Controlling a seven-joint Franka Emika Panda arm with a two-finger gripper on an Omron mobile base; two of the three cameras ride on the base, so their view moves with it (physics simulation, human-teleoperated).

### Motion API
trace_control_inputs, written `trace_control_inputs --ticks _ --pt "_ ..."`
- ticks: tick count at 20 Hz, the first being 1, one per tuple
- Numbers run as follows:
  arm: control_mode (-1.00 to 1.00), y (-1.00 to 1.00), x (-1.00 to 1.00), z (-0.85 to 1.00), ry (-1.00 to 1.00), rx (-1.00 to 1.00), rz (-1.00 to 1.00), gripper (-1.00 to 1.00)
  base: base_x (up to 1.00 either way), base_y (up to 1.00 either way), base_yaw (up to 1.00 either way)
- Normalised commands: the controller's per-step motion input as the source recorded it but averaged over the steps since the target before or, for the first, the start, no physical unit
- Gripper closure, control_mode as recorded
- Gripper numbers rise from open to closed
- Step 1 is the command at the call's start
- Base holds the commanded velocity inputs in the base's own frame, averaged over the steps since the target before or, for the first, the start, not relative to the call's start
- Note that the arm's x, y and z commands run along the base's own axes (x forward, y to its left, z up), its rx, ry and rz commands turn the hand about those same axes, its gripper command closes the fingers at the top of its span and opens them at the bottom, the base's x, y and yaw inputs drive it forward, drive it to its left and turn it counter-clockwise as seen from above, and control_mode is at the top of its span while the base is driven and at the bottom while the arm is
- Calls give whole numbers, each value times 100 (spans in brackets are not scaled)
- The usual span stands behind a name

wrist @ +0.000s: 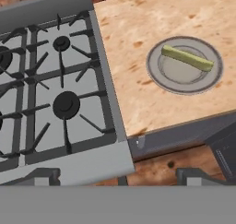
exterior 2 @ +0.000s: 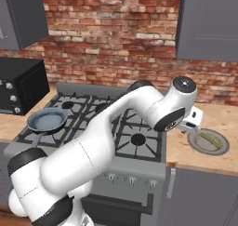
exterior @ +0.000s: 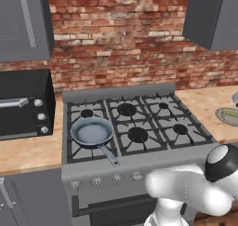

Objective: Pick up the butter stick and place it in the pan. Then turn on the burner for the pan.

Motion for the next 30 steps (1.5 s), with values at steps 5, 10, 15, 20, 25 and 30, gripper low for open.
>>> trace_control_inputs --ticks 5,10,15,20,25,30 --pt "-100 -45 28 -29 0 0 0 -100 0 0 0" --pt "-100 -29 37 -44 0 0 2 -100 0 0 0" --pt "-100 -25 33 -24 -1 0 5 -100 0 0 0" --pt "-100 -29 23 -7 -1 0 1 -100 0 0 0" --pt "-100 -14 30 -26 0 0 4 -100 0 0 0" --pt "-100 -12 25 -30 0 0 5 -100 0 0 0"
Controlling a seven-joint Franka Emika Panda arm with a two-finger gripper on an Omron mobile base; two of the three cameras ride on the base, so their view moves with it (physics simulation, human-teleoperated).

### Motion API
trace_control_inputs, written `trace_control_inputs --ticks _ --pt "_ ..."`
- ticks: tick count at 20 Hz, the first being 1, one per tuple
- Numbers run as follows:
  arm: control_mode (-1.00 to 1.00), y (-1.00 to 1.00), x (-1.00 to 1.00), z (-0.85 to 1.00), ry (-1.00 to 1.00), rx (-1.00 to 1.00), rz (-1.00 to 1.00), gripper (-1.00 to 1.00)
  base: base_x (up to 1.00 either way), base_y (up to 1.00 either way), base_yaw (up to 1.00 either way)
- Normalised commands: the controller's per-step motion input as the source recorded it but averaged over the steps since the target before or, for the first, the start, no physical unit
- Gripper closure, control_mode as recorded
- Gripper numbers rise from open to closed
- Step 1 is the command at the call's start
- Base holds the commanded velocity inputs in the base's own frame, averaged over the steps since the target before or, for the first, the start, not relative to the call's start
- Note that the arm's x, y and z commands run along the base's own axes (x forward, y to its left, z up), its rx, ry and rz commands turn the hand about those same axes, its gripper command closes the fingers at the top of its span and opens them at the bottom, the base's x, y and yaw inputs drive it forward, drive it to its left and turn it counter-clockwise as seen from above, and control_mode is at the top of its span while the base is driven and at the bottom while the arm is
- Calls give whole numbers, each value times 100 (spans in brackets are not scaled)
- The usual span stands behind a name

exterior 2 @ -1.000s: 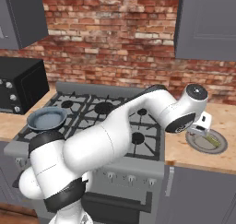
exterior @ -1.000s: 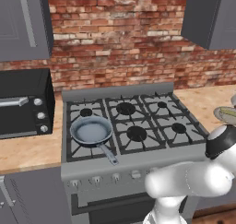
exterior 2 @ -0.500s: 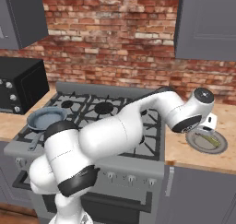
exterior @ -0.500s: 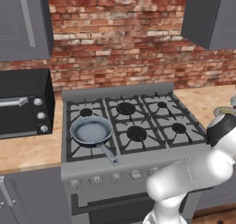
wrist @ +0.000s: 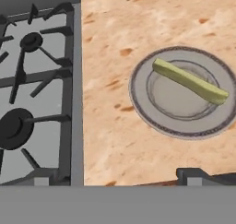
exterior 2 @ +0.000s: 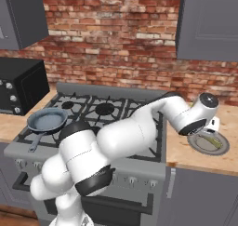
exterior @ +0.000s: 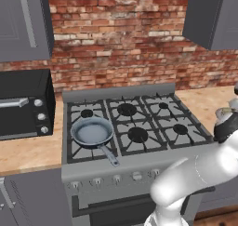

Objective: Pick up the butter stick and place it in the pan. Then turn on the burner for the pan.

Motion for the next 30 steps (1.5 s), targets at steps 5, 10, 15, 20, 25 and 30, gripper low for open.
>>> trace_control_inputs --ticks 5,10,15,20,25,30 --pt "-100 -23 22 -21 0 -1 1 -100 0 0 0" --pt "-100 -24 26 -26 0 -7 0 -100 0 0 0" --pt "-100 -24 29 -33 0 -6 0 -100 0 0 0" --pt "-100 -29 37 -15 0 -1 2 -100 0 0 0" --pt "-100 -32 40 -23 0 0 3 -100 0 0 0" --pt "-100 -28 35 -28 0 -2 3 -100 0 0 0"
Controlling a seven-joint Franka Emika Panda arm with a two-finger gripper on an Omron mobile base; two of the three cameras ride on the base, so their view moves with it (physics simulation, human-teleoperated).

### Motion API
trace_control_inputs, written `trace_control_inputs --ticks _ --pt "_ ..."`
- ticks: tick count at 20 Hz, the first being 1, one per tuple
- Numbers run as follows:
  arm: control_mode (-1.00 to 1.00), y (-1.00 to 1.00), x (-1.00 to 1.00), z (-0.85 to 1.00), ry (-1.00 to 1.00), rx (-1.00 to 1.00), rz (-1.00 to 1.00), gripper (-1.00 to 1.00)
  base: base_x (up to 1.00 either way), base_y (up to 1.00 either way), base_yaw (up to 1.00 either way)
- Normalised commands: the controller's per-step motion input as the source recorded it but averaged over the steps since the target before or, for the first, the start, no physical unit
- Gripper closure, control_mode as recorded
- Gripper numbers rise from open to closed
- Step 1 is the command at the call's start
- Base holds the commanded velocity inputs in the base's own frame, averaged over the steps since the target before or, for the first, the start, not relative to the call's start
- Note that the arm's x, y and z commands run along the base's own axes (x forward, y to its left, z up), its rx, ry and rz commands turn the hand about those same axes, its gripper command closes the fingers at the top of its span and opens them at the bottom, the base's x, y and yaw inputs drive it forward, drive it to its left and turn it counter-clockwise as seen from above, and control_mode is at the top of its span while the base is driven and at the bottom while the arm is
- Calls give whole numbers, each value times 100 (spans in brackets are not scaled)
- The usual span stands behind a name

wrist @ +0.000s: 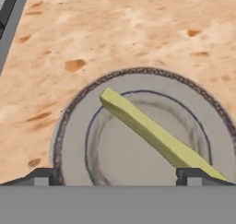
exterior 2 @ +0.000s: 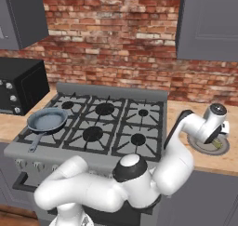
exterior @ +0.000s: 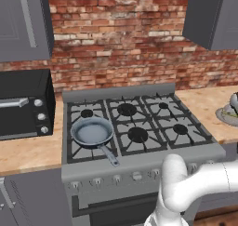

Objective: Pick up the butter stick and place it in the pan. Then turn on the burner for the pan.

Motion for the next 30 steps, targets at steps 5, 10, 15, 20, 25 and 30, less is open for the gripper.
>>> trace_control_inputs --ticks 5,10,15,20,25,30 --pt "-100 -29 36 -26 0 -1 4 -100 0 0 0" --pt "-100 -22 30 -29 1 -2 4 -100 0 0 0" --pt "-100 -15 20 -33 1 0 7 -100 0 0 0" --pt "-100 -1 4 -49 1 -4 6 100 0 0 0" --pt "-100 9 -5 -4 -4 -4 1 100 0 0 0" --pt "-100 75 -32 28 -5 -6 0 100 0 0 0"
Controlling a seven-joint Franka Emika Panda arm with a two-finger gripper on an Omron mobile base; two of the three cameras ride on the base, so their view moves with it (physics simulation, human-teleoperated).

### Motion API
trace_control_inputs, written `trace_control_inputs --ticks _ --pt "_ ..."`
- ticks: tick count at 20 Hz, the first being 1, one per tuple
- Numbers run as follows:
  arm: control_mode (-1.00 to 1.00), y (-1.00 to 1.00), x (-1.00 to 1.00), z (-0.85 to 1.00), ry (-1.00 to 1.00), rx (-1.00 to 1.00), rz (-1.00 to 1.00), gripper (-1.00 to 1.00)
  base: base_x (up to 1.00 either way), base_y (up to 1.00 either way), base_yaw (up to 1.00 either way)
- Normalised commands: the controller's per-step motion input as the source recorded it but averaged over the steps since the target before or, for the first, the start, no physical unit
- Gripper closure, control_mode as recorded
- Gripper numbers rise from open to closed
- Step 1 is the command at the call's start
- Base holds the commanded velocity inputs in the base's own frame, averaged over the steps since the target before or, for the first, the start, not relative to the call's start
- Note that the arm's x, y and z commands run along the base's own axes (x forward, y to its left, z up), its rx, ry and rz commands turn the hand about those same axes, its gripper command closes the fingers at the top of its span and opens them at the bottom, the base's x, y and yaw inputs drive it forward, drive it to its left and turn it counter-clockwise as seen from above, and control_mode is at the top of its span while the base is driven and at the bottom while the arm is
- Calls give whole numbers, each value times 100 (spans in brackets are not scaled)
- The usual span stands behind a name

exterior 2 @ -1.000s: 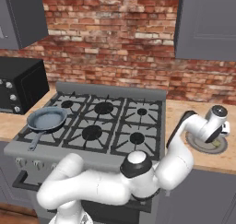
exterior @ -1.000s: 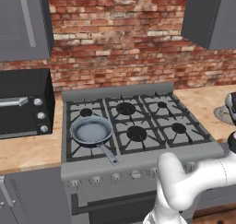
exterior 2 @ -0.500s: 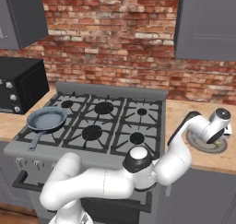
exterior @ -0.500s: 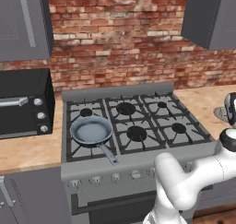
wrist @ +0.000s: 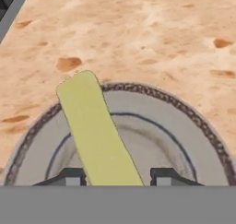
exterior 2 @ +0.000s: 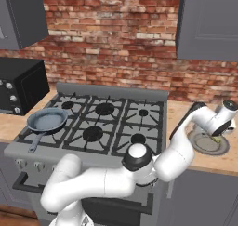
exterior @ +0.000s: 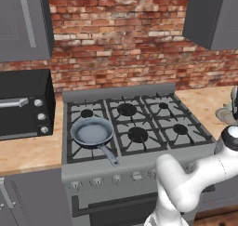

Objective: Pick up the butter stick and place it in the pan. Then turn on the burner for the pan.

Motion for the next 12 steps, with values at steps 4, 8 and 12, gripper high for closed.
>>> trace_control_inputs --ticks 4,8,12 --pt "-100 100 -41 5 -13 -15 2 100 0 0 0" --pt "-100 100 -58 0 -18 -11 1 100 0 0 0" --pt "-100 100 -72 0 -12 -7 0 100 0 0 0"
